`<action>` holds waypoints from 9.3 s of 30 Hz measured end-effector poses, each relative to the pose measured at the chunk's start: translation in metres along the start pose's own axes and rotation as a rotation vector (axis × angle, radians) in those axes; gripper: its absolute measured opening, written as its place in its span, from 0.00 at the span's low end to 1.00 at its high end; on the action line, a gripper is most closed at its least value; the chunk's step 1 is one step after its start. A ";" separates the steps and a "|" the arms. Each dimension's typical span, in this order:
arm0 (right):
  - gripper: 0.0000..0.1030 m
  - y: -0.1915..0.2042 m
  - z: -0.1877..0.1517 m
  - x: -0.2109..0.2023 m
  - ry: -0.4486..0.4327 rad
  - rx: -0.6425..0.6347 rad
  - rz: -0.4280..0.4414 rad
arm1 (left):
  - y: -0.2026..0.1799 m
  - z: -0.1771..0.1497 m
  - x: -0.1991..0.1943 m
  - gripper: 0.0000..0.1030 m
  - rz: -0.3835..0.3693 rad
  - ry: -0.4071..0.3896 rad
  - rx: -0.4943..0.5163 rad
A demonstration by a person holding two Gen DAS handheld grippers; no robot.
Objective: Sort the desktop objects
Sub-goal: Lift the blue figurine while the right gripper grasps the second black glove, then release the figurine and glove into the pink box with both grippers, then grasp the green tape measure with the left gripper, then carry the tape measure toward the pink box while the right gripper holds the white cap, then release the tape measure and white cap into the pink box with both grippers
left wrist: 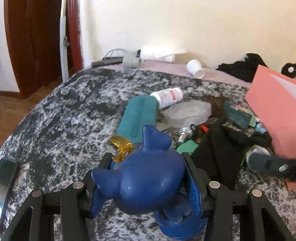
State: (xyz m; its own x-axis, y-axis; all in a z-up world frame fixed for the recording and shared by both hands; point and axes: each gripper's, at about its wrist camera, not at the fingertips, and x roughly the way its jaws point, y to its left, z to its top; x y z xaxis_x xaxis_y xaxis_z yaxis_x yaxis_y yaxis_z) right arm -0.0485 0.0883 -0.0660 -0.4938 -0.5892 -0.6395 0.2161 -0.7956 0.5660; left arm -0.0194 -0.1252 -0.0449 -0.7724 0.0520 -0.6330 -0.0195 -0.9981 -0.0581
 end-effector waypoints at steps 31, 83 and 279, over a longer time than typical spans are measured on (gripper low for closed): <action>0.12 0.037 -0.012 -0.055 -0.362 -0.253 -0.391 | -0.054 0.007 -0.017 0.55 -0.082 -0.050 0.068; 0.97 -0.088 -0.017 -0.271 -0.913 0.172 -0.736 | -0.320 0.041 -0.018 1.00 -0.386 -0.214 0.363; 1.00 -0.144 0.000 -0.233 -0.646 0.247 -0.719 | -0.340 0.007 0.014 0.96 -0.461 -0.096 0.445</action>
State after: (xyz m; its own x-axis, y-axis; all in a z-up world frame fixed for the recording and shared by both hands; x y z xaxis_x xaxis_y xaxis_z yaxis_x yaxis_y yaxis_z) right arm 0.0357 0.3400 0.0015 -0.8177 0.2698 -0.5085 -0.4595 -0.8379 0.2944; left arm -0.0280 0.2147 -0.0288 -0.6747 0.4961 -0.5465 -0.6084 -0.7930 0.0313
